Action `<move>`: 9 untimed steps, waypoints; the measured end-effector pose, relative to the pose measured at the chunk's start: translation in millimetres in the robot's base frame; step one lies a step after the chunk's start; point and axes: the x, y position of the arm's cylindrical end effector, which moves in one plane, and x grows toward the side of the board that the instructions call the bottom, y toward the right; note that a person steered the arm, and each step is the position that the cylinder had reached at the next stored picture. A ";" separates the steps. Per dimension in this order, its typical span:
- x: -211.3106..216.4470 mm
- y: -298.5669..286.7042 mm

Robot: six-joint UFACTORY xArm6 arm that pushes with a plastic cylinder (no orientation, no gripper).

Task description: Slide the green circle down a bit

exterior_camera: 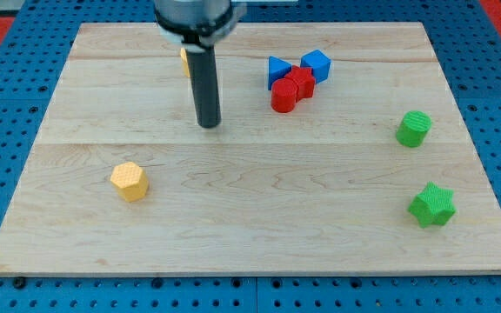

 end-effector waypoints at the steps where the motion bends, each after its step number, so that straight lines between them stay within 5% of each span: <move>1: 18.1 61.5; 3: 36.1 206.1; 4: 40.9 230.1; 6: 3.4 328.5; 7: -57.1 257.2; 8: -25.9 187.3; 9: -37.2 202.8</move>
